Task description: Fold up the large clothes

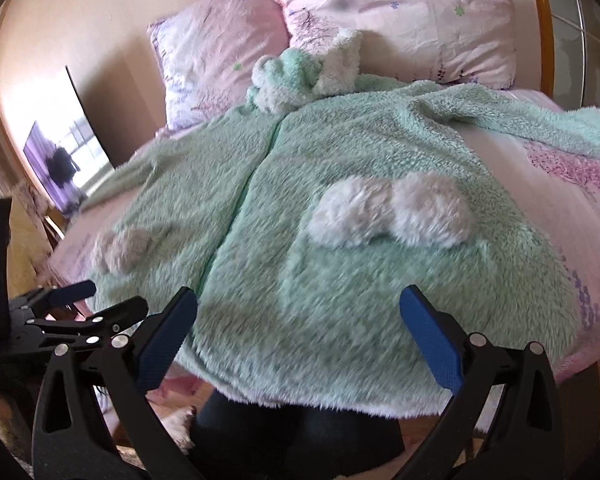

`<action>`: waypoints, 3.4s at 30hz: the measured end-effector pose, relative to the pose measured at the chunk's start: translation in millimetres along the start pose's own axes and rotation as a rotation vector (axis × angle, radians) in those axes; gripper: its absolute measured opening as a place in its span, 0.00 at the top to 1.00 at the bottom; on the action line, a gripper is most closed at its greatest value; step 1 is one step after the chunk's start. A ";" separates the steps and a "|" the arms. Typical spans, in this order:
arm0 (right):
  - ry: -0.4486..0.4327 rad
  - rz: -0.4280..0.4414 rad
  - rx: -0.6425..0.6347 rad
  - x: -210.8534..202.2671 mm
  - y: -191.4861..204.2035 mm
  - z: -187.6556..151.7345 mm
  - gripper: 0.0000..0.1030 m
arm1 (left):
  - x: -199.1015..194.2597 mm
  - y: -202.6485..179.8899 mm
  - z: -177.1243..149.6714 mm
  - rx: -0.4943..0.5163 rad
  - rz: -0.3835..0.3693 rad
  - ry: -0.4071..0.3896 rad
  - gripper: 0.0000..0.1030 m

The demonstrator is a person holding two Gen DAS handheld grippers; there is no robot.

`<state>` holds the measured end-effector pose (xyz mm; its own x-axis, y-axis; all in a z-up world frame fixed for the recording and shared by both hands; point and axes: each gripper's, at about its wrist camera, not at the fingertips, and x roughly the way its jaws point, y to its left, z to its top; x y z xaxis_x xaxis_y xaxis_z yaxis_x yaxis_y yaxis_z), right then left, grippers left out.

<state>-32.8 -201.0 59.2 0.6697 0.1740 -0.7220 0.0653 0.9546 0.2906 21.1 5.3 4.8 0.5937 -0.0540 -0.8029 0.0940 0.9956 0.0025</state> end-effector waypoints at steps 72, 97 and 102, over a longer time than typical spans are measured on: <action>0.091 0.027 -0.441 182.7 54.7 175.6 0.50 | 108.4 90.8 187.8 -0.373 -0.538 -0.066 0.09; 0.051 0.265 -0.403 120.9 30.1 183.6 0.42 | 132.9 48.2 216.0 -0.336 -0.692 0.062 0.19; -0.004 0.179 -0.175 89.1 -45.6 190.7 0.39 | 109.3 -12.4 225.5 -0.031 -0.599 -0.002 0.19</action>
<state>164.9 -275.1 101.4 0.6617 0.3435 -0.6664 -0.1833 0.9360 0.3005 265.0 -30.3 51.4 0.4460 -0.6066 -0.6581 0.3897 0.7936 -0.4673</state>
